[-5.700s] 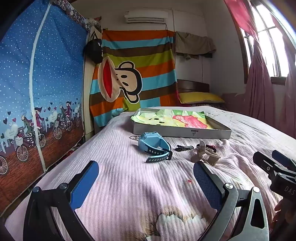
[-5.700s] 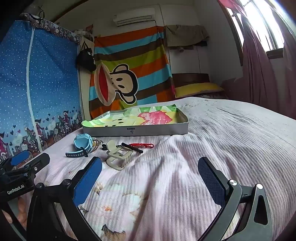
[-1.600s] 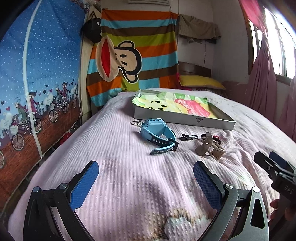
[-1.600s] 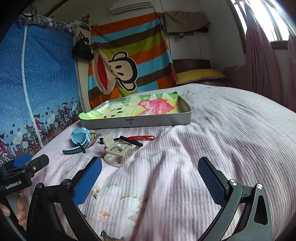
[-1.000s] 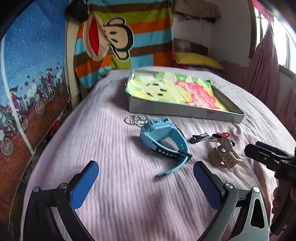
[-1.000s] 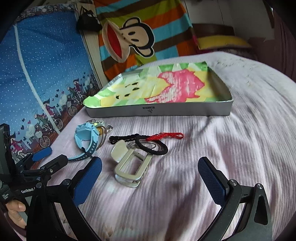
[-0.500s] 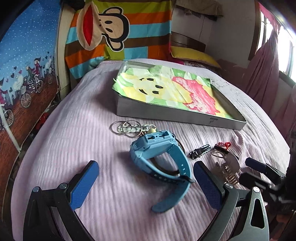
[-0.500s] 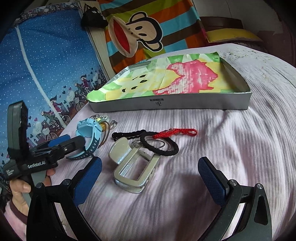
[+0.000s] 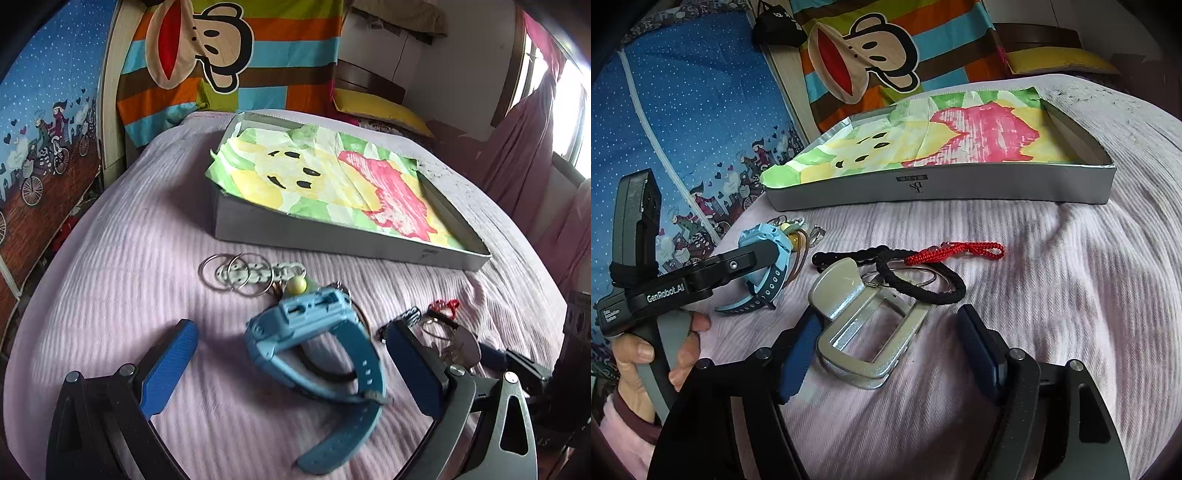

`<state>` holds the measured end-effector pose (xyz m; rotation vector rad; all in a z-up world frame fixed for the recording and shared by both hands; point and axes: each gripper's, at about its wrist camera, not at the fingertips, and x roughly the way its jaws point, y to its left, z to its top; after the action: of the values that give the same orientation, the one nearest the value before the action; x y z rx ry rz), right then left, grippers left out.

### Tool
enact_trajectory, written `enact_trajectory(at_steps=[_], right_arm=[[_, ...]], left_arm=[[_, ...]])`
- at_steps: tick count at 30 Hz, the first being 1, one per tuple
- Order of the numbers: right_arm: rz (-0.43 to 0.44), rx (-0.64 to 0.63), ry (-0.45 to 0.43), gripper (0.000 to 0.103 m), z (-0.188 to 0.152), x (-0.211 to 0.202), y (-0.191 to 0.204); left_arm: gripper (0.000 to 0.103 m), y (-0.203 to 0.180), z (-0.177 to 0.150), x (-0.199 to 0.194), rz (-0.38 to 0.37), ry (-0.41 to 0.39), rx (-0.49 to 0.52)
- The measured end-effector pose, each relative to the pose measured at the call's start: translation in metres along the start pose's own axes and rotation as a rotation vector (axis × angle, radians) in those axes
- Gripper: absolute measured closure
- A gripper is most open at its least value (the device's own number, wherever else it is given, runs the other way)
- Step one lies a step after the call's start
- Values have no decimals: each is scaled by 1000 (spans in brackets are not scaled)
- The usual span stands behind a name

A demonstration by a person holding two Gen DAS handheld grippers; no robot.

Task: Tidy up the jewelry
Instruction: 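Close the right tool on the silver buckle while the left tool grasps the blue watch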

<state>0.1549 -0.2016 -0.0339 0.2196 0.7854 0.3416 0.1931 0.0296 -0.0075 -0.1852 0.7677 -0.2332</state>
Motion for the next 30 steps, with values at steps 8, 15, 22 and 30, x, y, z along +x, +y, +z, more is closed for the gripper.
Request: enact_trajectory(at_steps=[8, 15, 22, 30], right_arm=[[21, 6, -19, 44, -2, 0, -1], [46, 0, -9, 51, -1, 7, 0], [87, 2, -25, 53, -4, 2, 0], [151, 37, -5, 53, -15, -6, 4]], left_arm=[[24, -11, -5, 3, 36, -15, 32], [40, -9, -10, -1, 17, -39, 13], [48, -7, -18, -7, -11, -53, -22], [48, -10, -34, -23, -36, -66, -50]])
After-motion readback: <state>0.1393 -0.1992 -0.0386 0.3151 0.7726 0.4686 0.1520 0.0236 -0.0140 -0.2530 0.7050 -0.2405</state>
